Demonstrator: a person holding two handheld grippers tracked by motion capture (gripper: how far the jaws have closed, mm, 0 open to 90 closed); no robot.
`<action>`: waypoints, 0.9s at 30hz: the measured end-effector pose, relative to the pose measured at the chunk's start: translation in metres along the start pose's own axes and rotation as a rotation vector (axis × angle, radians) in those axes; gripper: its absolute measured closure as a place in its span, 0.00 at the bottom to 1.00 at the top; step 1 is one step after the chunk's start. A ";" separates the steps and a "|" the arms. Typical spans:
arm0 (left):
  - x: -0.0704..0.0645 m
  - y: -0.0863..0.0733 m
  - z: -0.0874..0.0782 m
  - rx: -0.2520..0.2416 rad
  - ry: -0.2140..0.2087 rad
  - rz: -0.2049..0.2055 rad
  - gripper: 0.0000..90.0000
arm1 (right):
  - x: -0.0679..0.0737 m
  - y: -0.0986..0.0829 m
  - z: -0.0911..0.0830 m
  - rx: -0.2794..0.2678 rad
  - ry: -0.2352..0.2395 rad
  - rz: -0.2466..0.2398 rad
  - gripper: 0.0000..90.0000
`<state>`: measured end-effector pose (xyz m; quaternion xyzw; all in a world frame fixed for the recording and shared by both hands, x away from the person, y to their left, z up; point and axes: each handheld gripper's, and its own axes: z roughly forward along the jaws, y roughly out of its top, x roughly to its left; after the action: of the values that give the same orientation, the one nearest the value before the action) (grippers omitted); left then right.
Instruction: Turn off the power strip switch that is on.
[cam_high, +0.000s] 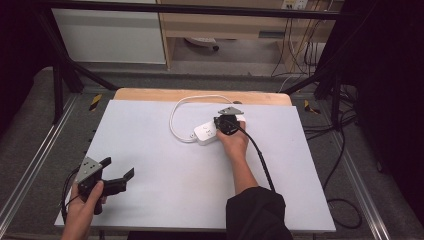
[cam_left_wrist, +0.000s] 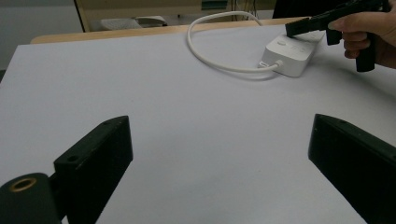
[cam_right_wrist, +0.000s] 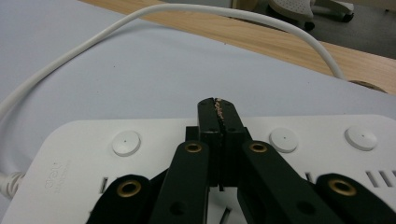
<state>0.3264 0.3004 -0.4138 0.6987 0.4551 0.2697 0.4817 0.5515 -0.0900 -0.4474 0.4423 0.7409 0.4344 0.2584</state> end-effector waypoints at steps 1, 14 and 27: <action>0.000 0.000 0.000 0.000 0.000 0.000 0.07 | 0.000 0.000 0.000 0.001 0.001 0.004 1.00; 0.000 0.000 0.000 0.005 -0.001 0.002 0.07 | 0.001 -0.001 0.000 -0.002 -0.006 0.011 1.00; 0.000 0.000 0.000 0.006 -0.002 0.002 0.07 | 0.002 0.000 0.000 0.002 -0.011 0.005 1.00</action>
<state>0.3266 0.2998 -0.4142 0.7009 0.4547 0.2681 0.4797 0.5505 -0.0888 -0.4475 0.4469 0.7388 0.4318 0.2608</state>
